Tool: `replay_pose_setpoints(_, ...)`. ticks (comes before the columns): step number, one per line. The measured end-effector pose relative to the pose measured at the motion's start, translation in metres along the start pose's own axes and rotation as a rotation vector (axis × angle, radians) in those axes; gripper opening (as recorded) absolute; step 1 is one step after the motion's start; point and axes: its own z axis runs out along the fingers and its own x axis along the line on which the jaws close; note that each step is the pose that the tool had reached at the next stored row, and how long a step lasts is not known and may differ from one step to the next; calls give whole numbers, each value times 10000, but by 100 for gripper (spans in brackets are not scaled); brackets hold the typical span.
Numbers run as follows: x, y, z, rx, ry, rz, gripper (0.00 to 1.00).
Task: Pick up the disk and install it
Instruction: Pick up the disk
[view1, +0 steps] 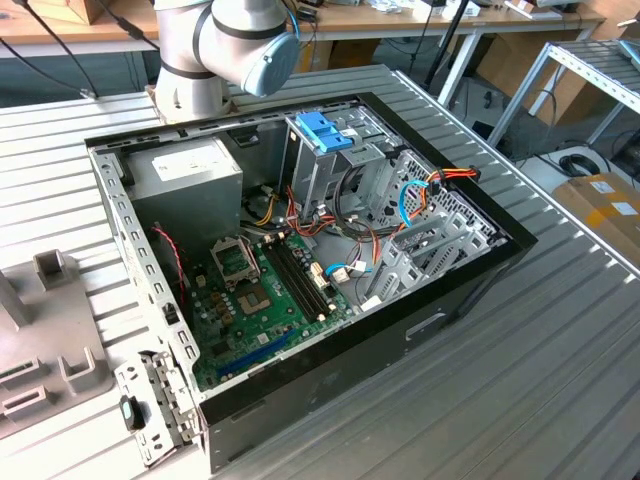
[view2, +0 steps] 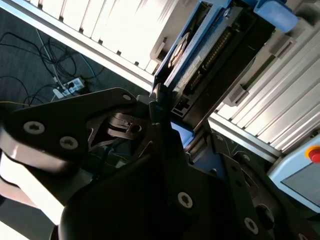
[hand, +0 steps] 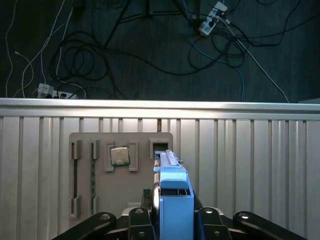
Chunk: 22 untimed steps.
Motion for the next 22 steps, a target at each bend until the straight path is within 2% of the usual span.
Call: replay_pose_setpoints(22, -13, 14, -275, 0, 0, -1, 37)
